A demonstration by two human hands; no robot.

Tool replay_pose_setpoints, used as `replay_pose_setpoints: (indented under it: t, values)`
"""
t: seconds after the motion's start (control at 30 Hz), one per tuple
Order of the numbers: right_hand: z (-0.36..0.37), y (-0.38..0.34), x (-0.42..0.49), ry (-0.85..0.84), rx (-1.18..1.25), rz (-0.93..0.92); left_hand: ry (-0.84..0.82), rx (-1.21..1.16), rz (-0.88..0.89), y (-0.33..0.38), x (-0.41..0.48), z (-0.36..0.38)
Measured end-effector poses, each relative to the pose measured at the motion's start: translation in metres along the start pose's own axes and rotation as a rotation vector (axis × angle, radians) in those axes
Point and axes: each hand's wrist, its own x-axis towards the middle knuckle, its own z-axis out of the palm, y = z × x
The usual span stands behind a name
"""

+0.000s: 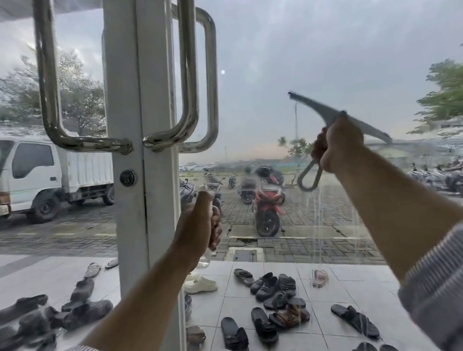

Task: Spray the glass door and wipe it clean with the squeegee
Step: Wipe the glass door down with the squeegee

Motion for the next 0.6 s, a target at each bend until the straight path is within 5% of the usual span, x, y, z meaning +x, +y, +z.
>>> replay_pose_setpoints:
  t: [0.23, 0.6]
  values:
    - [0.045, -0.006, 0.009, 0.014, 0.096, 0.073, -0.011, -0.005, 0.044, 0.003, -0.014, -0.026]
    - [0.058, 0.149, -0.050, -0.221, -0.718, -0.123, 0.056, -0.011, 0.007, 0.004, -0.015, -0.043]
